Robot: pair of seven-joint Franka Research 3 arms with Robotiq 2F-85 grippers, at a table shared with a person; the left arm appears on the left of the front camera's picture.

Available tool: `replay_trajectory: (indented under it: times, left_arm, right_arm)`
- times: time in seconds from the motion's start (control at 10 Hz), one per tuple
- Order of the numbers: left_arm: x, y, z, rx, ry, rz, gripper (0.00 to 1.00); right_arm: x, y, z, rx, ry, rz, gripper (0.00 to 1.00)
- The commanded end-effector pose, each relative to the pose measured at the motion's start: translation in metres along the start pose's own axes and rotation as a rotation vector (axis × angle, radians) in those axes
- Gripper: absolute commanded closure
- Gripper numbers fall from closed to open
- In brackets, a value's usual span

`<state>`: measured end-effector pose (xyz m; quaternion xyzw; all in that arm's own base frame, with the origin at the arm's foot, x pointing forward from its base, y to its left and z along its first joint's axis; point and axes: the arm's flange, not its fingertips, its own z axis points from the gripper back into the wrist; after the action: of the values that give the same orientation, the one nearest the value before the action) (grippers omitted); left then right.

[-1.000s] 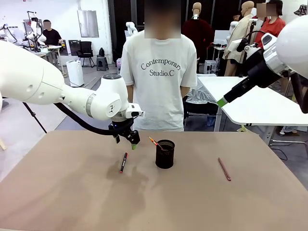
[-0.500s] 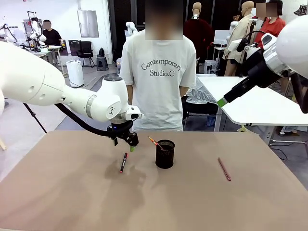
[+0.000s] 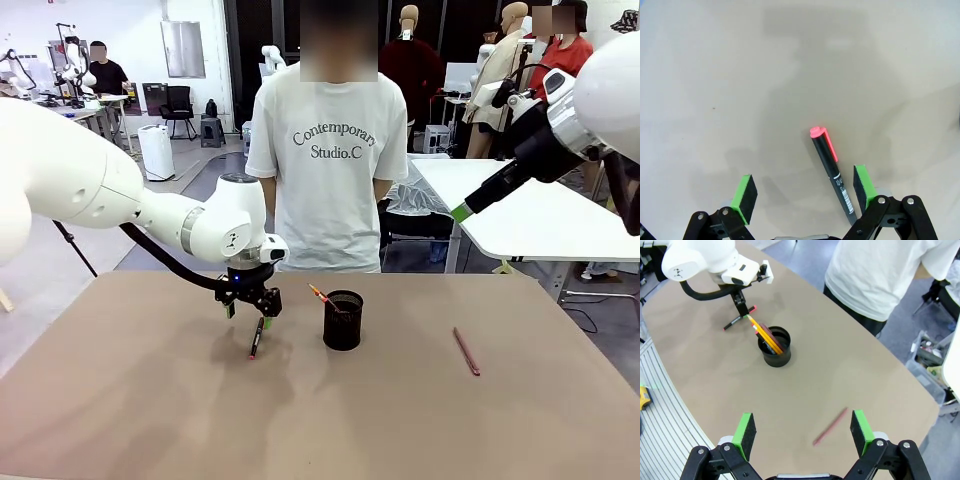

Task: Place the pens into the pen holder.
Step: Pick up a writing instrument from the table and place it into the Pen holder.

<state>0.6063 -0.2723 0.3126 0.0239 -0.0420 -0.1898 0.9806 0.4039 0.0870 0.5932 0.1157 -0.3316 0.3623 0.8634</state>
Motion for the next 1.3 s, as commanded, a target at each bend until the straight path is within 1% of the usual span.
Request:
replay_trajectory:
  times: [0.0,0.5,1.0,1.2]
  left_arm:
    - [0.005,-0.0011,-0.0019,-0.006,-0.008,0.029,0.0]
    - [0.0075,-0.0075,-0.0107,0.016,-0.029,0.026,0.0]
    - [0.0072,-0.0101,-0.0093,0.028,-0.027,0.014,0.99]
    - [0.0068,-0.0104,-0.008,0.035,-0.018,0.015,1.0]
  right_arm:
    - [-0.0004,-0.0011,0.0006,0.009,-0.006,-0.001,0.0]
    - [-0.0004,-0.0011,0.0006,0.009,-0.006,-0.001,0.0]
    - [-0.0004,-0.0011,0.0006,0.009,-0.006,-0.001,0.0]
    - [-0.0004,-0.0011,0.0006,0.009,-0.006,-0.001,0.0]
